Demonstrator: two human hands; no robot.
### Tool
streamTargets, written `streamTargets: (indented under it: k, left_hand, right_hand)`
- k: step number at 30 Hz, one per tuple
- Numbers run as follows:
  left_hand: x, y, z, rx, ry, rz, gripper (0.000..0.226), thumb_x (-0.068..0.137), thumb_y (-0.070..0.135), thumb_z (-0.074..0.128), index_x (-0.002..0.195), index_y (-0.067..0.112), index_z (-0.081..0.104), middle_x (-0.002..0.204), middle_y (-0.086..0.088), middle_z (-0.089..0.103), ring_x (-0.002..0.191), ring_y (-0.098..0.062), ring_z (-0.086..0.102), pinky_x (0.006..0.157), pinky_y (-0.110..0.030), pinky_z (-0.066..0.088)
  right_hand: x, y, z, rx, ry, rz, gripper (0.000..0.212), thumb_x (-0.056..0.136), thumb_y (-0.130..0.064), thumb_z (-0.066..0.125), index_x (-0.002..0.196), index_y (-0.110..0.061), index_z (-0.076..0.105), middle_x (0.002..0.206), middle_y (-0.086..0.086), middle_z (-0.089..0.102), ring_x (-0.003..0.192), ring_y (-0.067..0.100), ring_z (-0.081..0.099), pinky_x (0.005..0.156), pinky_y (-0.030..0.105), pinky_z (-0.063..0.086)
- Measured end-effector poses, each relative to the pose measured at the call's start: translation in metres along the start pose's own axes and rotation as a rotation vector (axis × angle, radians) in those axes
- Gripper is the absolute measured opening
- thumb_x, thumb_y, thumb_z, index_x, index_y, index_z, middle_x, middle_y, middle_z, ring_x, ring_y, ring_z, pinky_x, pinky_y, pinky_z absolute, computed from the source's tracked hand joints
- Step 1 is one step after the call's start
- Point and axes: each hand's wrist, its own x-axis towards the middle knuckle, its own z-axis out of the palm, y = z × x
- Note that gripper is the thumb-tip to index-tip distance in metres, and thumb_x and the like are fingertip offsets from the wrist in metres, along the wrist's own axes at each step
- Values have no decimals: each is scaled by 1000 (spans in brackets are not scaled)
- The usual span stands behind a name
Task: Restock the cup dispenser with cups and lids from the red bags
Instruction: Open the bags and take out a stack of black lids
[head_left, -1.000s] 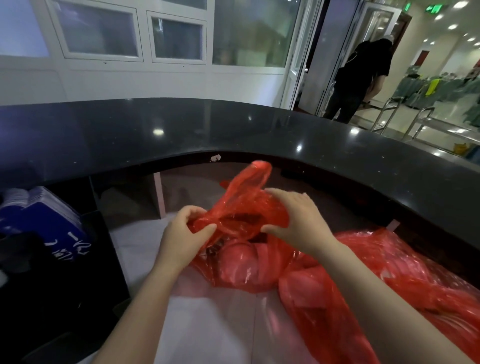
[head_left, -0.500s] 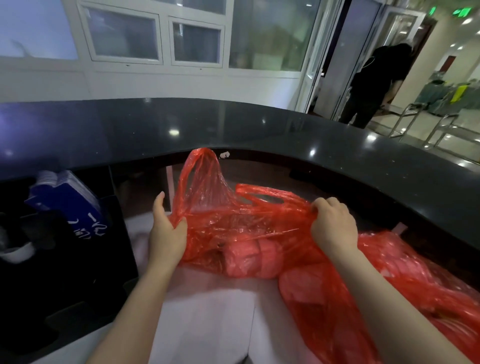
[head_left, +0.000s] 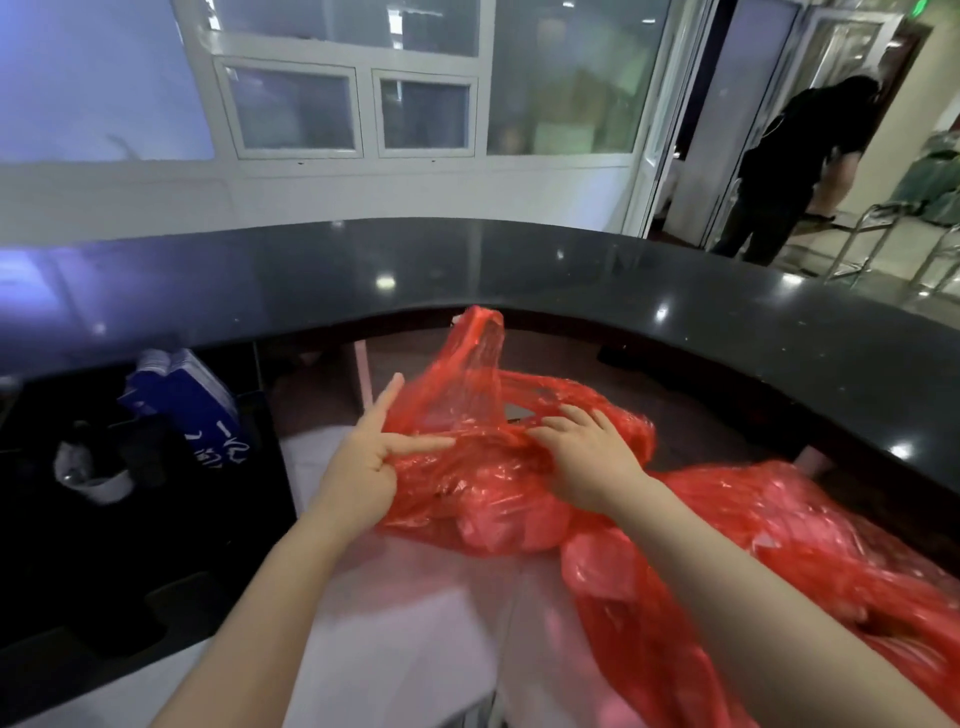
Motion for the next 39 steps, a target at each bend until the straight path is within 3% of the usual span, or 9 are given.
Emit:
streamTargets:
  k: [3,7,12,17,25,31,34,36,39]
  left_hand:
    - [-1,-4,-2,116,-110,-105,74,75,-23,33,120,26,66,150,14,26,137,-6,28,107,-11,18]
    - [-2,-13,3,174,-131,-357,79,84,-10,39,153,18,11,154,-14,23,138,-27,31,106,-21,24]
    - [2,-11,13,147,74,-532,93,87,12,55,152,19,-11,156,-19,13,120,-35,47,78,-27,38]
    - [3,2,20,-25,179,-504,83,89,22,60,154,24,7,159,-9,9,140,-26,27,102,-27,26]
    - [0,33,11,193,653,195,32,81,-5,57,106,11,69,148,-14,37,141,-26,29,117,-28,20]
    - [28,47,21,260,155,603,38,73,-12,45,81,10,75,100,-3,73,111,-20,63,116,-39,26]
    - [35,39,39,508,-349,408,46,82,-5,48,108,23,72,114,5,70,112,-15,62,117,-33,20]
    - [32,20,48,616,-486,258,37,90,16,52,118,36,65,123,13,65,113,-12,60,111,-33,32]
    - [20,-6,52,677,-491,138,35,92,22,53,118,43,63,122,14,65,110,-16,61,96,-34,46]
  right_hand:
    - [-3,7,6,8,-9,12,45,85,-29,57,130,-28,53,146,-7,44,144,22,22,116,45,16]
    - [-16,10,-2,-17,125,-84,25,86,-43,58,99,-24,69,126,-8,62,134,22,39,111,40,23]
    - [-42,21,-15,-59,455,0,62,96,-53,36,55,-18,65,63,-4,68,82,23,56,76,37,35]
    - [-55,31,-15,-147,268,152,49,100,-48,33,73,-23,66,78,-4,70,92,21,57,81,35,27]
    - [-70,30,-7,-40,416,108,25,83,-37,69,96,-16,65,66,1,67,77,27,64,80,40,38]
    - [-63,31,-18,201,383,100,53,99,-51,20,134,-24,49,64,-6,64,87,21,66,113,44,25]
    - [-56,32,-24,85,133,193,72,89,-62,4,67,-25,62,63,-4,59,86,20,63,110,41,25]
    - [-54,33,-20,-22,122,227,67,94,-60,16,50,-20,46,60,-7,45,82,22,60,92,37,35]
    - [-55,35,-10,-80,130,230,50,94,-53,45,68,-18,70,79,-7,46,93,21,52,82,36,37]
